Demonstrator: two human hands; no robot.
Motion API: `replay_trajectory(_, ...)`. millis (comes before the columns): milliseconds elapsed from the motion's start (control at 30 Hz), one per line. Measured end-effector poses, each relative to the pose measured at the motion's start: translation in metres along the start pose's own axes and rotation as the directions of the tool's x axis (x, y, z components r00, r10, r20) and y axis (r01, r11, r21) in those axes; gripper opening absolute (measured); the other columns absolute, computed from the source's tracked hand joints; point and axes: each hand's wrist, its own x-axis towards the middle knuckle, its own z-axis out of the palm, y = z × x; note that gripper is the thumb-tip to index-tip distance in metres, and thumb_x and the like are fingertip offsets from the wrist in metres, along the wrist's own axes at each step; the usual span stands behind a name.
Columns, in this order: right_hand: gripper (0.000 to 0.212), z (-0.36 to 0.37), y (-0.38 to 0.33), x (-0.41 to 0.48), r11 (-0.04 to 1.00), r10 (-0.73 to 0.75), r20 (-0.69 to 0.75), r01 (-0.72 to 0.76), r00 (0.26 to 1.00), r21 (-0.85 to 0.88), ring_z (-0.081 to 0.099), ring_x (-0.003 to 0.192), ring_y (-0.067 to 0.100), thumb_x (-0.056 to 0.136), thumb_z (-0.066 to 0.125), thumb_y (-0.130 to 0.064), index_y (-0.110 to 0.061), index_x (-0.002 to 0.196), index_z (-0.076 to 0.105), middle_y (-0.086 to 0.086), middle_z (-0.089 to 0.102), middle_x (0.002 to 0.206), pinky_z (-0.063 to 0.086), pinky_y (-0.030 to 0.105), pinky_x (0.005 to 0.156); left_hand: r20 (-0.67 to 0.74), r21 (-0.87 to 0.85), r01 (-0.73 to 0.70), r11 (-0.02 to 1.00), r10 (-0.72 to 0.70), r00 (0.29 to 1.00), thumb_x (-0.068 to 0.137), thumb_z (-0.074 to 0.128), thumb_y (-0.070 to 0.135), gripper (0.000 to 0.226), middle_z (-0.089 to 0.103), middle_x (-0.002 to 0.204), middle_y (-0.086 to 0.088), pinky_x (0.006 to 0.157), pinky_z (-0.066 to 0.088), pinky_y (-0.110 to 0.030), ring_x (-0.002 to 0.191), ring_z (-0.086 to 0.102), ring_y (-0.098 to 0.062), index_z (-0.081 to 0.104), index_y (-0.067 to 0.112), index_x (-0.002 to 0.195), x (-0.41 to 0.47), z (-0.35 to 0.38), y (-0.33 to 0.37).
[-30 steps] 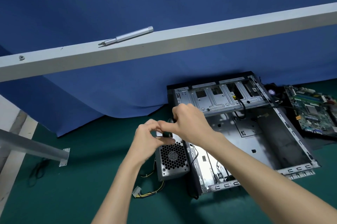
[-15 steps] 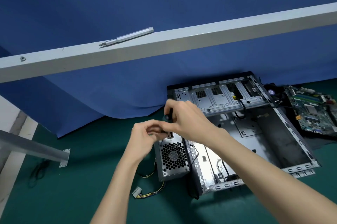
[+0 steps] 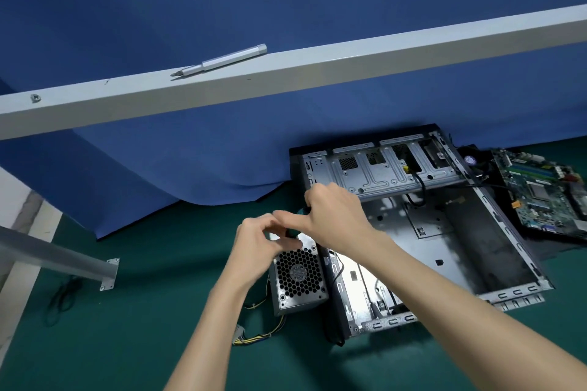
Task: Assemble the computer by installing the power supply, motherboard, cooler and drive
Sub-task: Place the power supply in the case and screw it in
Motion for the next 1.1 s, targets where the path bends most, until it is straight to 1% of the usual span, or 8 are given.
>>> replay_trajectory(200,0.03,-0.005,0.005,-0.003,0.972,-0.114,0.084,0.094,0.99,0.215,0.056,0.065,0.024,0.079,0.071,-0.037,-0.013,0.077,0.053,-0.004,0.053,0.061,0.045,0.035,0.06,0.053,-0.102,-0.02,0.995,0.026,0.998,0.085,0.066,0.0,0.023,0.075,0.084,-0.002,0.084,0.055,-0.033,0.087,0.071,-0.017,0.076,0.022,0.083,0.003,-0.007,-0.002)
replay_trajectory(367,0.054,0.002,0.0,-0.001,0.999,-0.015,0.008,0.015,1.0,-0.036,0.049,0.064,0.026,0.08,0.059,-0.061,-0.016,0.06,0.037,-0.002,0.042,0.057,0.037,0.033,0.059,0.038,-0.084,-0.044,0.996,0.047,0.998,0.076,0.074,-0.001,0.024,0.074,0.081,-0.002,0.077,0.055,-0.024,0.083,0.07,-0.015,0.076,0.022,0.08,0.0,-0.004,-0.005)
replay_trajectory(500,0.038,-0.001,-0.002,-0.001,0.976,-0.142,0.091,0.125,0.986,0.178,0.054,0.069,0.023,0.078,0.069,-0.046,-0.013,0.088,0.055,0.003,0.063,0.073,0.042,0.034,0.06,0.007,-0.114,-0.051,0.992,0.052,0.999,0.084,0.062,-0.009,0.04,0.074,0.077,0.0,0.076,0.054,-0.022,0.081,0.07,-0.01,0.075,0.028,0.074,0.0,-0.003,-0.009)
replay_trajectory(567,0.03,0.0,-0.001,-0.001,0.962,-0.127,0.111,0.095,0.986,0.257,0.054,0.066,0.026,0.08,0.07,-0.034,-0.01,0.082,0.054,0.006,0.062,0.071,0.042,0.033,0.057,0.021,-0.159,-0.058,0.986,0.062,0.998,0.084,0.061,-0.009,0.041,0.075,0.081,-0.002,0.077,0.055,-0.021,0.083,0.071,-0.012,0.076,0.03,0.08,-0.001,-0.006,-0.009)
replay_trajectory(700,0.052,0.007,-0.006,0.0,1.0,-0.02,0.077,0.021,0.997,-0.013,0.043,0.06,0.027,0.083,0.058,-0.057,-0.017,0.059,0.035,-0.001,0.039,0.054,0.031,0.032,0.054,-0.001,-0.171,-0.052,0.984,0.053,0.999,0.075,0.067,-0.013,0.042,0.073,0.073,0.001,0.068,0.051,-0.016,0.071,0.067,-0.005,0.073,0.029,0.077,0.0,-0.003,-0.01)
replay_trajectory(900,0.033,0.002,-0.003,-0.002,0.951,-0.133,0.044,0.115,0.99,0.289,0.058,0.07,0.029,0.086,0.066,-0.039,-0.009,0.091,0.051,0.006,0.063,0.071,0.046,0.038,0.063,0.12,-0.196,-0.031,0.98,0.056,0.991,0.094,0.054,0.004,0.034,0.075,0.093,0.002,0.086,0.053,-0.022,0.097,0.069,-0.011,0.074,0.03,0.092,0.001,-0.009,-0.014)
replay_trajectory(1033,0.051,0.004,-0.008,0.004,0.999,-0.024,0.004,0.024,1.0,0.033,0.051,0.068,0.027,0.083,0.058,-0.062,-0.012,0.074,0.049,0.0,0.048,0.062,0.038,0.034,0.059,0.054,-0.249,-0.049,0.967,0.065,0.996,0.079,0.071,-0.001,0.029,0.074,0.081,0.002,0.073,0.052,-0.015,0.082,0.069,-0.007,0.073,0.027,0.085,0.003,-0.003,-0.011)
replay_trajectory(1100,0.049,0.003,-0.007,0.004,0.997,-0.025,0.002,0.025,1.0,0.079,0.053,0.067,0.023,0.08,0.058,-0.065,-0.016,0.076,0.051,-0.003,0.05,0.061,0.041,0.033,0.059,0.06,-0.211,-0.055,0.976,0.069,0.996,0.088,0.064,0.004,0.028,0.075,0.087,0.003,0.076,0.051,-0.014,0.089,0.07,-0.007,0.074,0.03,0.085,0.004,-0.003,-0.013)
